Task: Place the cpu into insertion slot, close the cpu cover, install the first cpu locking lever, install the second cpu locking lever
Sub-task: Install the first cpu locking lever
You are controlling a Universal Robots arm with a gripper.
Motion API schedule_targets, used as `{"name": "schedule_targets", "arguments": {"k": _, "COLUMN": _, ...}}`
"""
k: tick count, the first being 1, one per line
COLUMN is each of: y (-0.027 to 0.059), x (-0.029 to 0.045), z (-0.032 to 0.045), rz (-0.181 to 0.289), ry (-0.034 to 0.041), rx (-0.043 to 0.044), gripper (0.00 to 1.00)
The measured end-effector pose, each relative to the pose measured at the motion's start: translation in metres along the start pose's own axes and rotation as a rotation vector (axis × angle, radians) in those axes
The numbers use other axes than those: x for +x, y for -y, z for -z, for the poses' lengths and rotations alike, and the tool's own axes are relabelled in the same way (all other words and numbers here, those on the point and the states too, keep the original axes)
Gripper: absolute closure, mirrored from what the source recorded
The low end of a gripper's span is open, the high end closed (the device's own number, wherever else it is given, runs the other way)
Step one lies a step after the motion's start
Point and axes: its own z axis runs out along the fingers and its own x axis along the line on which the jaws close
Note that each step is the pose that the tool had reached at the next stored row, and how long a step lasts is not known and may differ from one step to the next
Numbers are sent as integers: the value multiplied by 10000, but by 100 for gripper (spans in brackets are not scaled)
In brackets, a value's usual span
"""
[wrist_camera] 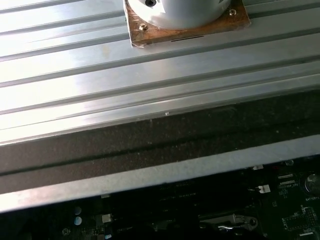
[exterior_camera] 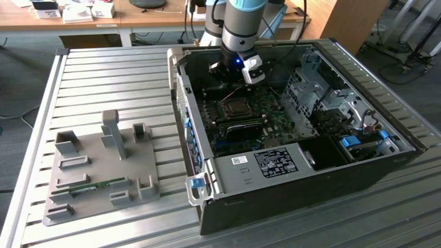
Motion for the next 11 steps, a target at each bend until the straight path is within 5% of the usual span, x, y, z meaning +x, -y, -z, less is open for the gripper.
{"name": "schedule_targets", "arguments": {"k": 11, "y": 41, "x": -50, "z": 8, "rz": -33, "ry": -22, "rx": -135, "gripper": 89}}
